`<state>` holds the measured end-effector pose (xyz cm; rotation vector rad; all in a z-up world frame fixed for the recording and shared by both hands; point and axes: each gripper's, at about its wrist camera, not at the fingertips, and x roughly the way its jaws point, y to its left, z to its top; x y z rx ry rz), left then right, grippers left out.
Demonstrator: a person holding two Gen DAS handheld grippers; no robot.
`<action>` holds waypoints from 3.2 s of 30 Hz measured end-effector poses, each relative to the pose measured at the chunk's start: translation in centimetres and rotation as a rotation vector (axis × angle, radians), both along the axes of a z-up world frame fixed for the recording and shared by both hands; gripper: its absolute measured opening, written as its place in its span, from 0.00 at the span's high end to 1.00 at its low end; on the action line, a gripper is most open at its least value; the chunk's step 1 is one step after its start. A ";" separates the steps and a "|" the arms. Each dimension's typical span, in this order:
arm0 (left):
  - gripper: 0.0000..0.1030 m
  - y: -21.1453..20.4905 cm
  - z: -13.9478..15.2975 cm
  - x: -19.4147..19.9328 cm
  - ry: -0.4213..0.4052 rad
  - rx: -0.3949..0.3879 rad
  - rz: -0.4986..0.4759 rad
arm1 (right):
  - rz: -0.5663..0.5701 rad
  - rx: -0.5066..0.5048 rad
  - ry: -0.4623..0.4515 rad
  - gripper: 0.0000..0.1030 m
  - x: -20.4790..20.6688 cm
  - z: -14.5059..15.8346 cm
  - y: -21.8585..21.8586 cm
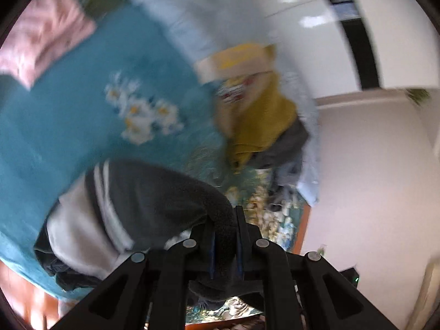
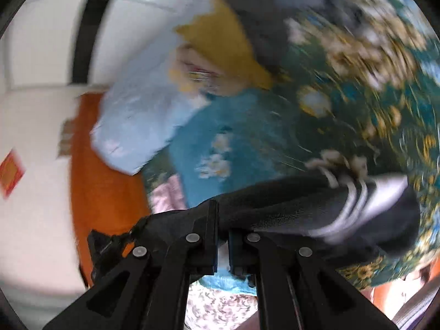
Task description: Fold clothes
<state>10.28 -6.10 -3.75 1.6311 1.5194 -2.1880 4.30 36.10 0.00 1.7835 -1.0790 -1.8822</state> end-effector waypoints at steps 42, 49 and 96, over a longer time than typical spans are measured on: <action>0.39 3.6 -6.2 0.9 -0.295 -0.077 0.104 | -0.012 0.152 -0.146 0.41 -12.5 -22.4 6.4; 0.39 4.9 -3.8 2.8 -0.297 -0.105 0.157 | 0.075 0.225 -0.074 0.41 -11.9 -20.3 8.4; 0.39 -0.1 -1.5 9.1 -0.261 -0.183 0.311 | -0.003 0.804 0.006 0.61 -9.7 -9.1 22.1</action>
